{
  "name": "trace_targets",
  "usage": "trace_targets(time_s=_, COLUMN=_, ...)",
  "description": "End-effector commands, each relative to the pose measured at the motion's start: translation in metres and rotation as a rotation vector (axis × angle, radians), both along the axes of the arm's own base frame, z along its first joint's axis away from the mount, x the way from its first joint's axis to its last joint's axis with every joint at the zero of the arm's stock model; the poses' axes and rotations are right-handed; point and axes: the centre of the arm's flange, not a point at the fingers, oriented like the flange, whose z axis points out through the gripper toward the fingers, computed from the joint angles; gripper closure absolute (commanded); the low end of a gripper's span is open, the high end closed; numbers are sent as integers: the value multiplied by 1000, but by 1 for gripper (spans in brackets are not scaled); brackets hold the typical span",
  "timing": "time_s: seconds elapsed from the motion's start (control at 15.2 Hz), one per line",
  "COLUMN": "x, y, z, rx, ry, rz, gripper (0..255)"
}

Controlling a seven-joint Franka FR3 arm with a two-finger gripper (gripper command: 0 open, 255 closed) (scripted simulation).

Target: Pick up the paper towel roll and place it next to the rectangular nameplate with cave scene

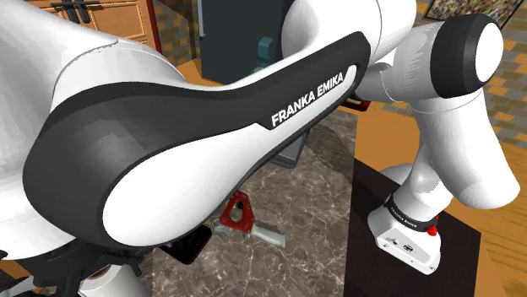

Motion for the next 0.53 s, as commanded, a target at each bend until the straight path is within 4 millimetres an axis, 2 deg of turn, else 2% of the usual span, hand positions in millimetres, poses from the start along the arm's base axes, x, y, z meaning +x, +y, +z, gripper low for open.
trace_targets(time_s=0.0, x=0, y=0, z=0, rx=0, ry=0, rz=0, gripper=255)
trace_targets(time_s=0.07, x=0, y=0, z=0, rx=0, ry=0, rz=0, gripper=0)
trace_targets(time_s=0.4, x=0, y=0, z=0, rx=0, ry=0, rz=0, gripper=0)
trace_targets(time_s=0.46, x=1, y=-1, z=13, rx=0, ry=0, rz=0, gripper=0)
